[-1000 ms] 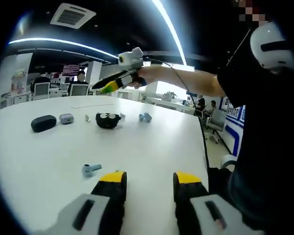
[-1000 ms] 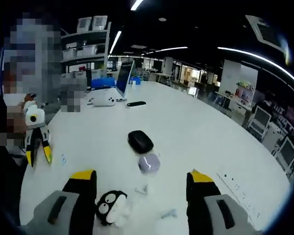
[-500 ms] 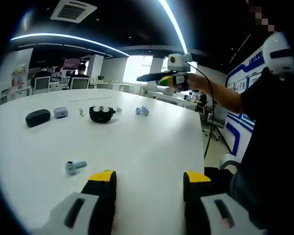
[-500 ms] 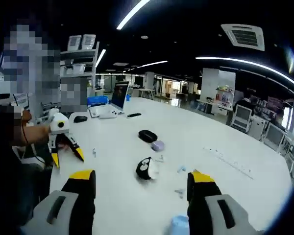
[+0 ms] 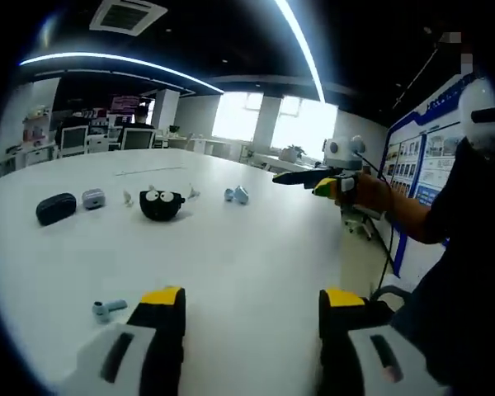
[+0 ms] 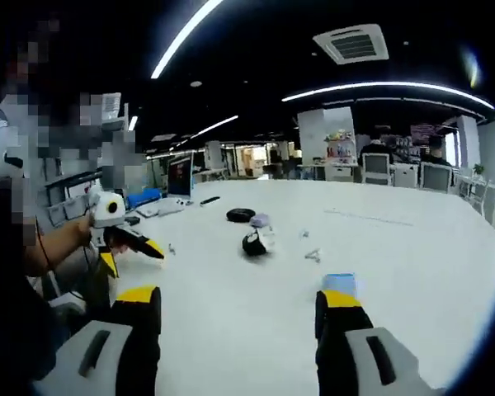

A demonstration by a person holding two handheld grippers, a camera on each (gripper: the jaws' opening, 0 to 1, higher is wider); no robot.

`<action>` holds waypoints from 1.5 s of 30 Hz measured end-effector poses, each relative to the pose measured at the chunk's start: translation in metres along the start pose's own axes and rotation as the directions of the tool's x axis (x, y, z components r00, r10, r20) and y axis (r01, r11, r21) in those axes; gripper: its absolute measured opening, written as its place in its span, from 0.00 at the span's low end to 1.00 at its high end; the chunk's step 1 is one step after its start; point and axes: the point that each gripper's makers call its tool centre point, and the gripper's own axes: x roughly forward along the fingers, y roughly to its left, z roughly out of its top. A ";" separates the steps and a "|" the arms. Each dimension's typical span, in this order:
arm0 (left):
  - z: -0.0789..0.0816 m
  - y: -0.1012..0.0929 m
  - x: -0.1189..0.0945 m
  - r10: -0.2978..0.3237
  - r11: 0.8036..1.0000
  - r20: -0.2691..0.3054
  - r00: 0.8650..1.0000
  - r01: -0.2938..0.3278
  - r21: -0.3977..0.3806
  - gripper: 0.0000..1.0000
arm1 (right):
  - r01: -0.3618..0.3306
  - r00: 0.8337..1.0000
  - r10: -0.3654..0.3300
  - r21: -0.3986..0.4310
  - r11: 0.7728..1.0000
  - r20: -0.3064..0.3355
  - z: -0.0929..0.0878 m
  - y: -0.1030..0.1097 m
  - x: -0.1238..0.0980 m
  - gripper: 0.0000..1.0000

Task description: Pick up the earbuds from the table and place the earbuds into the earbud case

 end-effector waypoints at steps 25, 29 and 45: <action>-0.015 -0.005 -0.014 0.013 0.999 -0.014 1.000 -0.014 -0.053 0.67 | 0.026 0.989 -0.074 -0.338 0.941 -0.129 -0.003 0.008 0.118 0.52; -0.017 -0.006 -0.018 0.015 0.998 -0.009 1.000 -0.015 -0.057 0.67 | 0.018 0.984 -0.086 -0.391 0.920 -0.156 -0.001 0.005 0.149 0.50; -0.028 0.000 -0.040 0.049 0.995 -0.001 0.999 -0.049 -0.083 0.67 | 0.019 0.990 -0.075 -0.409 0.912 -0.122 0.016 -0.005 0.203 0.35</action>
